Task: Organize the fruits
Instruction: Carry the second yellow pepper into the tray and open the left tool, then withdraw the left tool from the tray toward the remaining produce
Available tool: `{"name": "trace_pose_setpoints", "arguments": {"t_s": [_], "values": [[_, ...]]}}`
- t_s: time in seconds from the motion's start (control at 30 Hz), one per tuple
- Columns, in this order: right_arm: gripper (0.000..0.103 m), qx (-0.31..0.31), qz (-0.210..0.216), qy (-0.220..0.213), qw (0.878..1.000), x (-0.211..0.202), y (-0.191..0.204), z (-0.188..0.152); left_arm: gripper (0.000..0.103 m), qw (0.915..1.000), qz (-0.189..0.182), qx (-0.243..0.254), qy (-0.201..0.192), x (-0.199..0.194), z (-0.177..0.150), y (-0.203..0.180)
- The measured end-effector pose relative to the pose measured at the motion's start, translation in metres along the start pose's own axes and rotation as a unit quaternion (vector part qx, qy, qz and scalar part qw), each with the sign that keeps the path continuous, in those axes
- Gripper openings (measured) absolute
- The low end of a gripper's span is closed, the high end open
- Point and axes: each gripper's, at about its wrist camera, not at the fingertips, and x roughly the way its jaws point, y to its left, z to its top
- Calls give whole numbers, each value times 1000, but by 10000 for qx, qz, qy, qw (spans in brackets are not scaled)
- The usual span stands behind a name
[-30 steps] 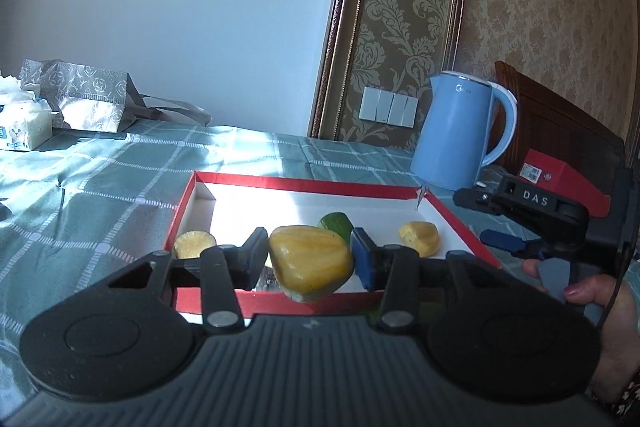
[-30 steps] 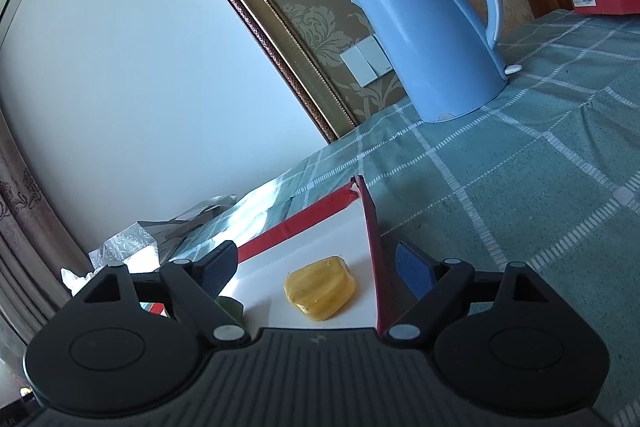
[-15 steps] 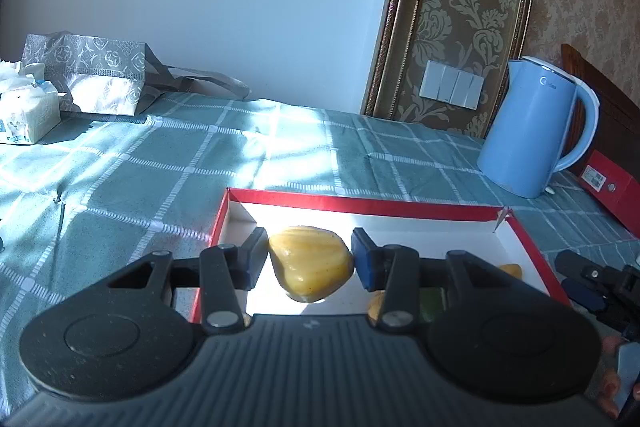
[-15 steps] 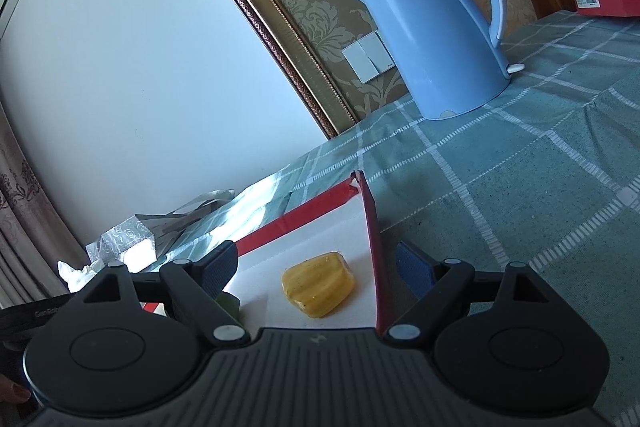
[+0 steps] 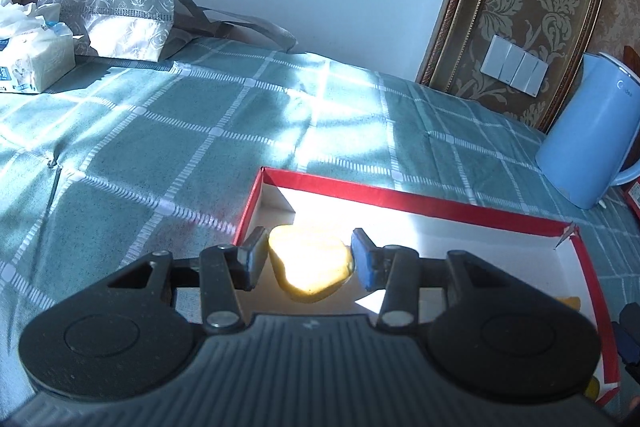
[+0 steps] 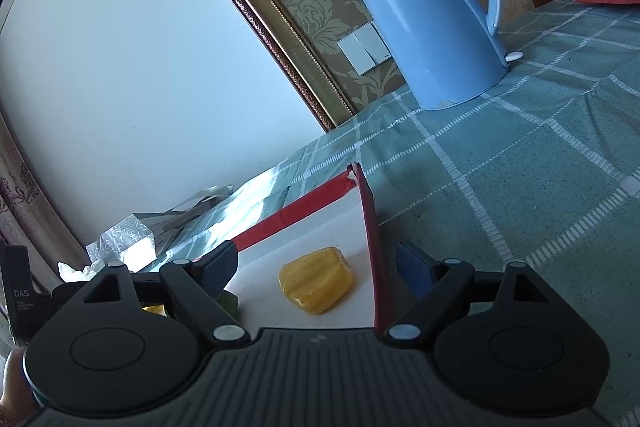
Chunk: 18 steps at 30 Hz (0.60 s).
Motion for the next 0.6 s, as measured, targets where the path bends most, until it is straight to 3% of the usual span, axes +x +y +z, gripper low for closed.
{"name": "trace_pose_setpoints", "arguments": {"t_s": [0.23,0.47,0.6], "values": [[86,-84,13,4,10000,1,3,0,43,9998,154,140,25,10,-3,-7],[86,-42,25,-9,10000,1,2,0,71,9995,7,92,-294,-5,-1,-8],[86,-37,19,-4,10000,1,2,-1,85,9960,249,359,-777,-28,-2,-15]]}}
